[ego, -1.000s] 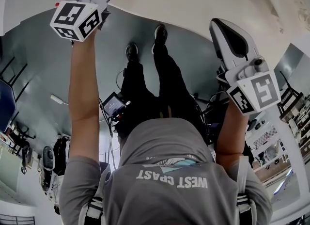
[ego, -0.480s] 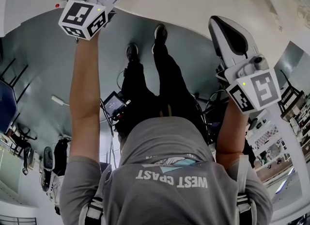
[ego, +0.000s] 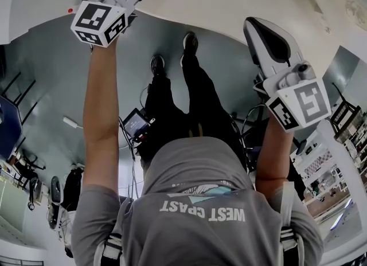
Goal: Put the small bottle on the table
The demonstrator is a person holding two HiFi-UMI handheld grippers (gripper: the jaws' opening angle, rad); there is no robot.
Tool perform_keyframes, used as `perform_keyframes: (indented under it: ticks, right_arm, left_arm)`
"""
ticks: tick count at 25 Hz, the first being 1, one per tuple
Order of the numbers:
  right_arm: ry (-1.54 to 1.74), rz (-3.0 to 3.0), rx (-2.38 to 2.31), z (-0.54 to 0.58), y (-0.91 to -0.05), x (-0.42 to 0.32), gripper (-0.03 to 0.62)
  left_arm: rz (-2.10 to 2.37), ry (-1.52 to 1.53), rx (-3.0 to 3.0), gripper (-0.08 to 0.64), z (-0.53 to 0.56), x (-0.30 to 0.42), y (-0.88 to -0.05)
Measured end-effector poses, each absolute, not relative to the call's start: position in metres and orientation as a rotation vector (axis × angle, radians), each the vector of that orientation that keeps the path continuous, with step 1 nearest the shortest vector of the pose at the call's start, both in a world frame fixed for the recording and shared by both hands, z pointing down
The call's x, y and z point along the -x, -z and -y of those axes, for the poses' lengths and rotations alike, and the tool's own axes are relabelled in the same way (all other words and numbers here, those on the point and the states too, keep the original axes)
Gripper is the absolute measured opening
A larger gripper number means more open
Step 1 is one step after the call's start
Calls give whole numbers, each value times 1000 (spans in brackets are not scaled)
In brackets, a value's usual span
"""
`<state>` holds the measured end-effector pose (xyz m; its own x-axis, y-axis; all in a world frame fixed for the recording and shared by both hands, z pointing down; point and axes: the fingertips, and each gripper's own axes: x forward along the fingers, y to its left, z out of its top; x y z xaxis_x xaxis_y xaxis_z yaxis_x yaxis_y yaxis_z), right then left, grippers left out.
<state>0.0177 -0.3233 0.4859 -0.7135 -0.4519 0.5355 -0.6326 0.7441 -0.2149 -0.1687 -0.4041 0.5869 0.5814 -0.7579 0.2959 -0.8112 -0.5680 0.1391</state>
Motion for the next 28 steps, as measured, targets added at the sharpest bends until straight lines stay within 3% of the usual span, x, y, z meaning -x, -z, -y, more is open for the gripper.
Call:
perform_keyframes:
  ticks: [6,12,28]
  right_arm:
    - [-506,2515,-839,320,-466,-14,3]
    - [-464,2544,-863,314,-440,-21,3]
    - [-283,2620,-944,292,-352,-32,3]
  left_arm:
    - [1361,-411,-2606,247,401,175,-562]
    - [1445,-462,-2652,244,388,175,-519]
    - [1452,-365,-2823,67,316,163,-381]
